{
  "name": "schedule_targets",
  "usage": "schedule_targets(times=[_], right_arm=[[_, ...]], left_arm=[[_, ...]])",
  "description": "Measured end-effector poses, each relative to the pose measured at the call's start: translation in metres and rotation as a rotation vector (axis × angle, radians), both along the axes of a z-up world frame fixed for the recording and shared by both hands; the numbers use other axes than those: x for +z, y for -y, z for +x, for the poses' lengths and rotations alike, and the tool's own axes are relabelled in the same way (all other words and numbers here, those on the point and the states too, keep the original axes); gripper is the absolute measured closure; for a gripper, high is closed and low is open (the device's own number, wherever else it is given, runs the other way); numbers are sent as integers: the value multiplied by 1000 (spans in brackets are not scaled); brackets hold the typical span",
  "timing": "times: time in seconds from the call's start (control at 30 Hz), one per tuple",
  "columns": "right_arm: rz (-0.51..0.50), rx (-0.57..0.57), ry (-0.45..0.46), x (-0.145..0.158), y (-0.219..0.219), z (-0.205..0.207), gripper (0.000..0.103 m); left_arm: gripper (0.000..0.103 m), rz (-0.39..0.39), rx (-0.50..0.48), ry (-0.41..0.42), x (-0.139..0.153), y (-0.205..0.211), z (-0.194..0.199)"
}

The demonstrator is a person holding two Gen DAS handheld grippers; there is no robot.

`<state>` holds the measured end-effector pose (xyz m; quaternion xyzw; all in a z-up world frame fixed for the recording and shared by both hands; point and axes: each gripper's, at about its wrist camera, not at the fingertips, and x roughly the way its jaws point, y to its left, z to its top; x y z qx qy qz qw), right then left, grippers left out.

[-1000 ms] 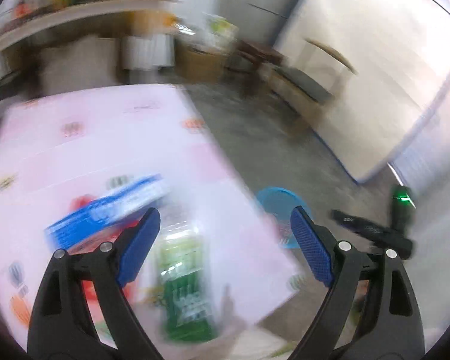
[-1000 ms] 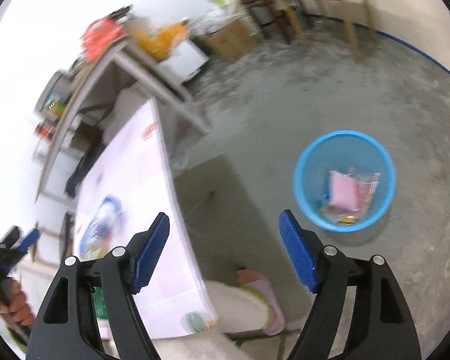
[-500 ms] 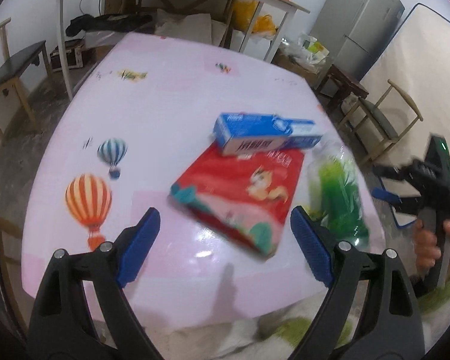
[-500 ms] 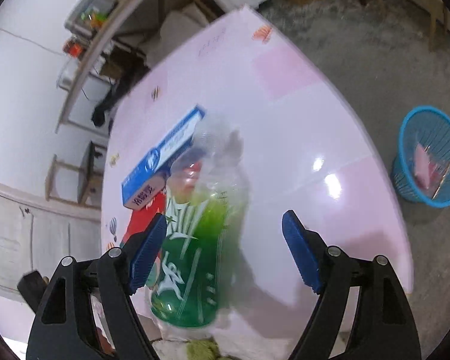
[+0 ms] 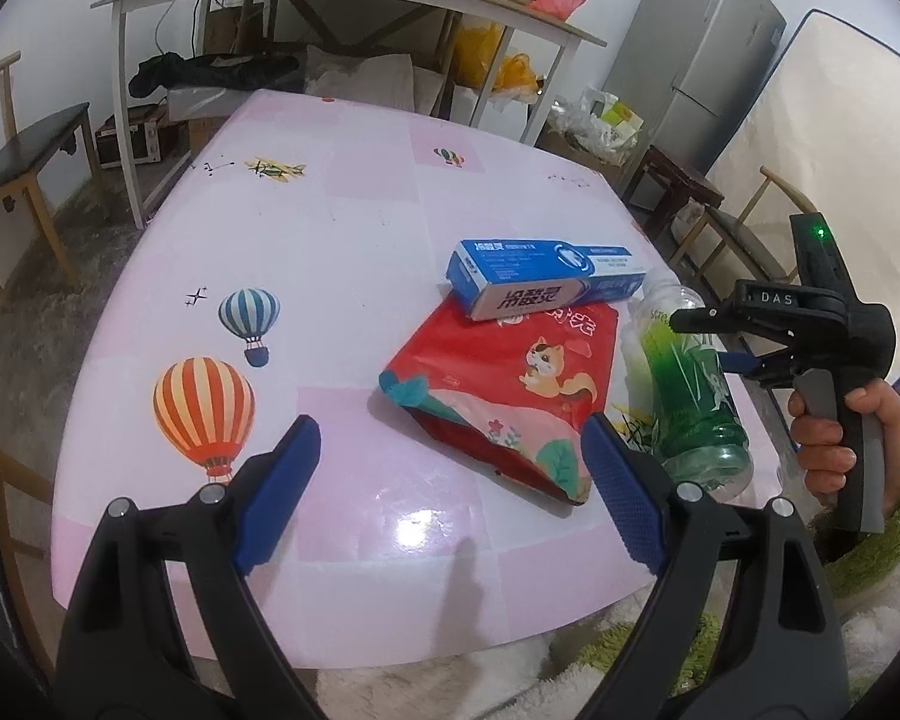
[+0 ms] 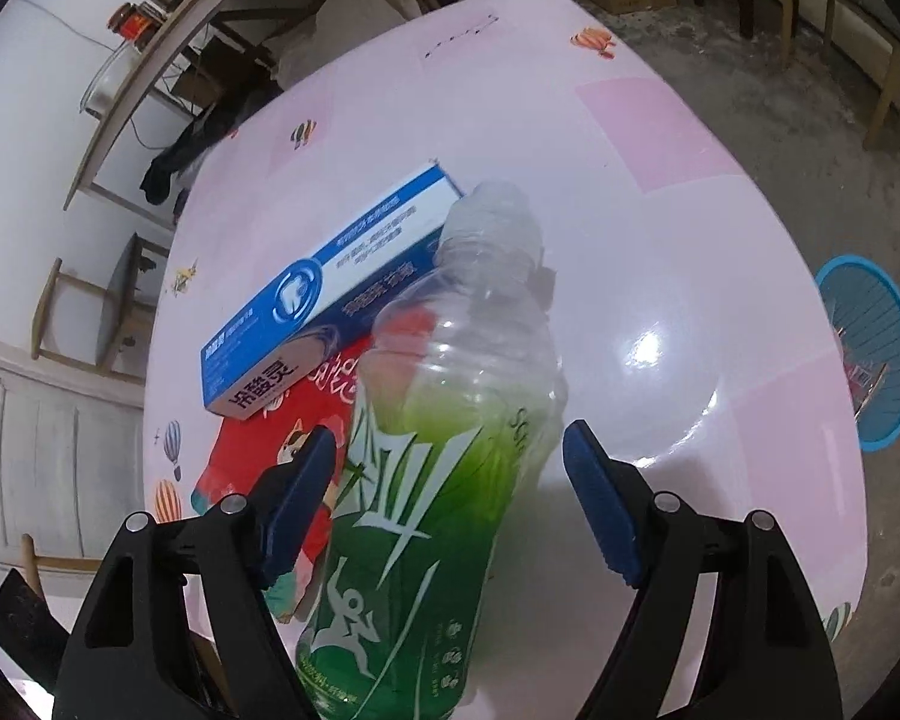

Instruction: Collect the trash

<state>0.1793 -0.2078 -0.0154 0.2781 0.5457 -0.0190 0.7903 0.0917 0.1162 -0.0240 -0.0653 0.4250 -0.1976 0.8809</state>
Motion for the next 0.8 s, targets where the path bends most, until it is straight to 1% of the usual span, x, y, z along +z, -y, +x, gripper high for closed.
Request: schedule_targets(times=[0.13,0.23,0.27,0.33,0.43,0.5,0.57,0.67,0.7,0.73,0.8], right_arm=[[22,-9,-46,-11,-3,8,27],[55,-12,-32,-15,-1,6,34],[50,-17,-29,-15,1,5,35],[34,-27,-20,-13,4,1,35],[46,-41,-13,-13,14,-7,35],[40,-35,-12,-14,20,-12,35],[24,-18,-8,-13,23,-17,35],[-5,2,2,-12,28,-22,35],[-3,7,10,-12,30,-24,35],[3,12,17,-13,32,-25,35],[14,19,35,-14,34,-27,35]], left_arm=[[19,-31,-5,-12,-2,-1,2],[19,-46,-22,-15,-2,1,3],[19,-49,-31,-17,-1,2,4],[19,-44,-52,-17,1,6,8],[19,-12,-105,4,11,18,19],[19,29,-171,30,21,34,32],[19,72,-244,34,26,52,45],[19,198,-356,47,28,91,70],[19,224,-380,61,28,102,76],[19,269,-421,78,26,120,87],[19,335,-463,86,19,142,102]])
